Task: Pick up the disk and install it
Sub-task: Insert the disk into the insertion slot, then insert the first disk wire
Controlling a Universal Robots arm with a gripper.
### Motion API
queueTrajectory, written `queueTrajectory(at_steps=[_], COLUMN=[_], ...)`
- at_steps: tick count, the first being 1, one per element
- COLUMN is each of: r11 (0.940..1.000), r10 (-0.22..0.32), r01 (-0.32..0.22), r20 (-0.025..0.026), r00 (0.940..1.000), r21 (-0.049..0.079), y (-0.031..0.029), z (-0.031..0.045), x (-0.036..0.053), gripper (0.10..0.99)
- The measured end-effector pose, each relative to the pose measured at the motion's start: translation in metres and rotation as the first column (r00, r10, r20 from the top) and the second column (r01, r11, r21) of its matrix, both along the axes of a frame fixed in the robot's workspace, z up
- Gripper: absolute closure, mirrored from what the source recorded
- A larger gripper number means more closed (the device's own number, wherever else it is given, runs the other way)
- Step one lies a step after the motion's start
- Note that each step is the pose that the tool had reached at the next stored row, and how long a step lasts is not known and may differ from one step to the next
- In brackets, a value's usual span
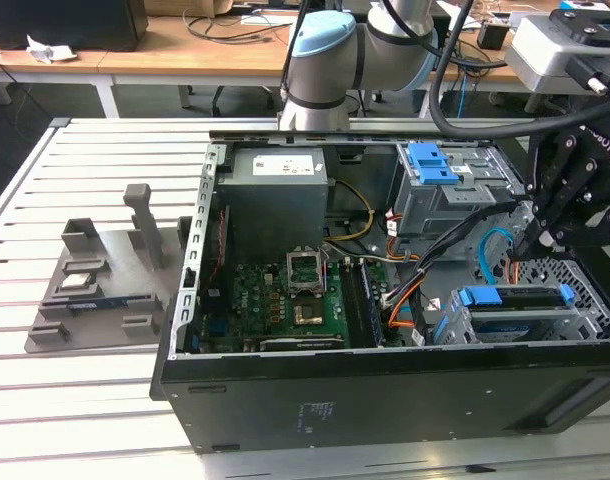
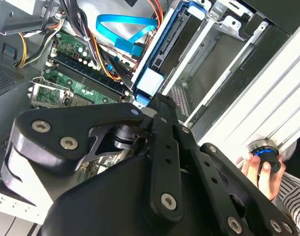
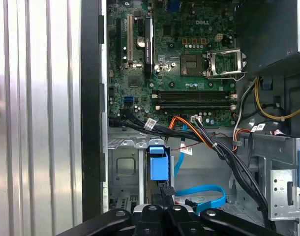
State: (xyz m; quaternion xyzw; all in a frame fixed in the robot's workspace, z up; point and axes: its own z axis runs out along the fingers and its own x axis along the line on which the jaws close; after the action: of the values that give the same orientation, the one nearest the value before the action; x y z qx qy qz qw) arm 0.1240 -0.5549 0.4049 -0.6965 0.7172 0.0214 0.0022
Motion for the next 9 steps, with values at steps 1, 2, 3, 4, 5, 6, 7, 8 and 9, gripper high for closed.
queueTrajectory(at_steps=[1,2,3,4,5,6,7,8,9], r11=[1.0,1.0,1.0,1.0,1.0,1.0,1.0,1.0,1.0], r10=[0.0,0.0,0.0,0.0,0.0,0.0,0.0,0.0,0.0], r01=[0.0,0.0,0.0,0.0,0.0,0.0,0.0,0.0,0.0], r20=[0.0,0.0,0.0,0.0,0.0,0.0,0.0001,0.0001,0.0], r00=[1.0,1.0,1.0,1.0,1.0,1.0,1.0,1.0,1.0], r21=[0.0,0.0,0.0,0.0,0.0,0.0,0.0,0.0,0.0], y=[0.0,0.0,0.0,0.0,0.0,0.0,0.0,0.0,0.0], z=[0.0,0.0,-0.0001,-0.0001,-0.0001,-0.0001,-0.0001,-0.0001,-0.0001], x=[0.0,0.0,0.0,0.0,0.0,0.0,0.0,0.0,0.0], gripper=[0.98,0.98,0.98,0.98,0.98,0.98,0.98,0.98,0.98])
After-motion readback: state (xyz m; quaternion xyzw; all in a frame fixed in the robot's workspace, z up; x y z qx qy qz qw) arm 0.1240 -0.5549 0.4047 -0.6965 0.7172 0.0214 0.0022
